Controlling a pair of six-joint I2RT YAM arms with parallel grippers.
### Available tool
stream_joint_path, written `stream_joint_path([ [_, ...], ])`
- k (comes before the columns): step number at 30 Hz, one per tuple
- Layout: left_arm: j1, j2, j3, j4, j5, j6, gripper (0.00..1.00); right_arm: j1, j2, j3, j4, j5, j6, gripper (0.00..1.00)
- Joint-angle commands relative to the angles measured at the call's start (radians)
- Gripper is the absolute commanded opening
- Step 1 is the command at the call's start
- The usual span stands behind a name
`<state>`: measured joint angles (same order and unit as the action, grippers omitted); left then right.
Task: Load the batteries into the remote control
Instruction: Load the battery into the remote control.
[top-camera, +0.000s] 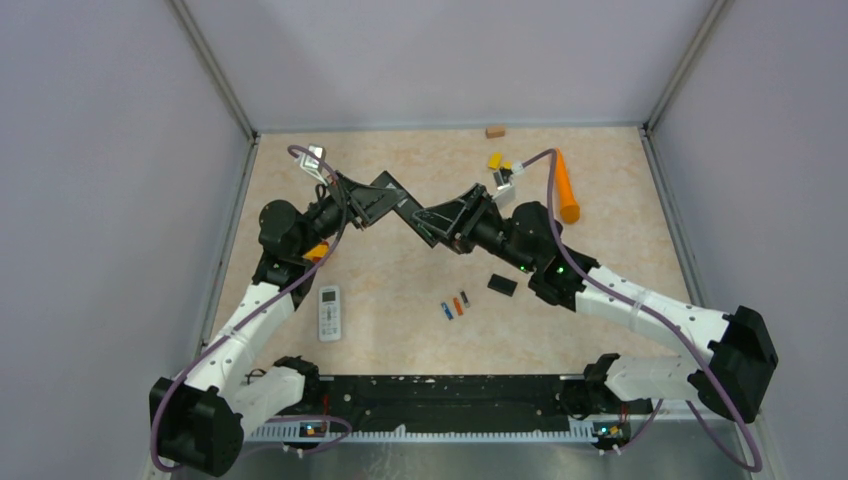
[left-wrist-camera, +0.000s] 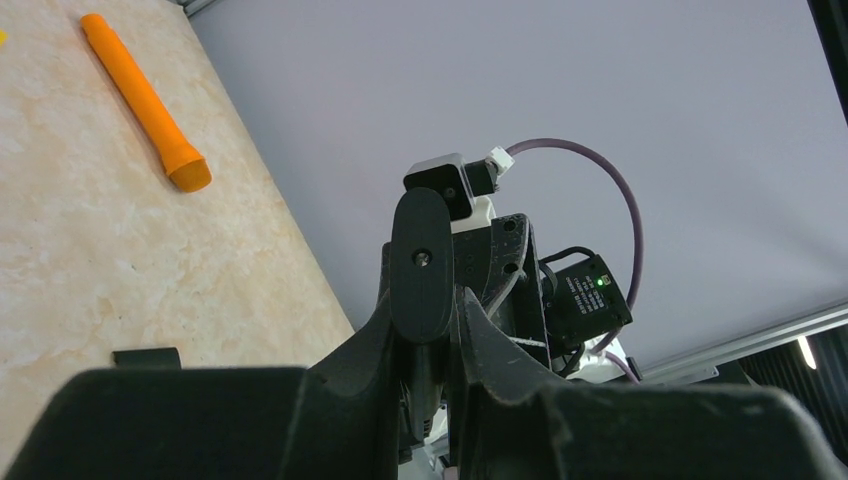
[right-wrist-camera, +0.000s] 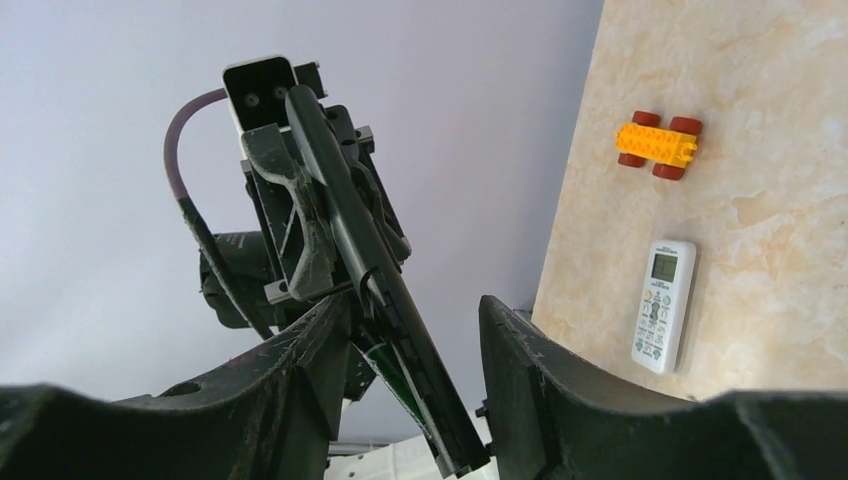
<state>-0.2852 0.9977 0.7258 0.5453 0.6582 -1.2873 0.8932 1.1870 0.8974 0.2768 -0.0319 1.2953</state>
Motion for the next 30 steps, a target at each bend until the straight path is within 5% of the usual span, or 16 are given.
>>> stream_joint_path([
  [1, -0.002, -0.007, 0.014, 0.07, 0.008, -0.03, 0.0, -0.013, -0.008, -0.002, 0.042, -0.013, -0.001, 0.49],
  [24, -0.002, 0.006, 0.011, 0.134, -0.002, -0.17, 0.0, -0.014, -0.027, -0.069, 0.056, -0.02, -0.027, 0.32],
  [26, -0.002, 0.004, 0.009, 0.127, 0.0, -0.154, 0.0, -0.018, -0.029, -0.069, 0.058, -0.02, -0.029, 0.38],
  [30, 0.0, 0.005, 0.009, 0.061, 0.007, -0.055, 0.0, -0.036, -0.056, -0.072, 0.065, -0.025, -0.067, 0.78],
])
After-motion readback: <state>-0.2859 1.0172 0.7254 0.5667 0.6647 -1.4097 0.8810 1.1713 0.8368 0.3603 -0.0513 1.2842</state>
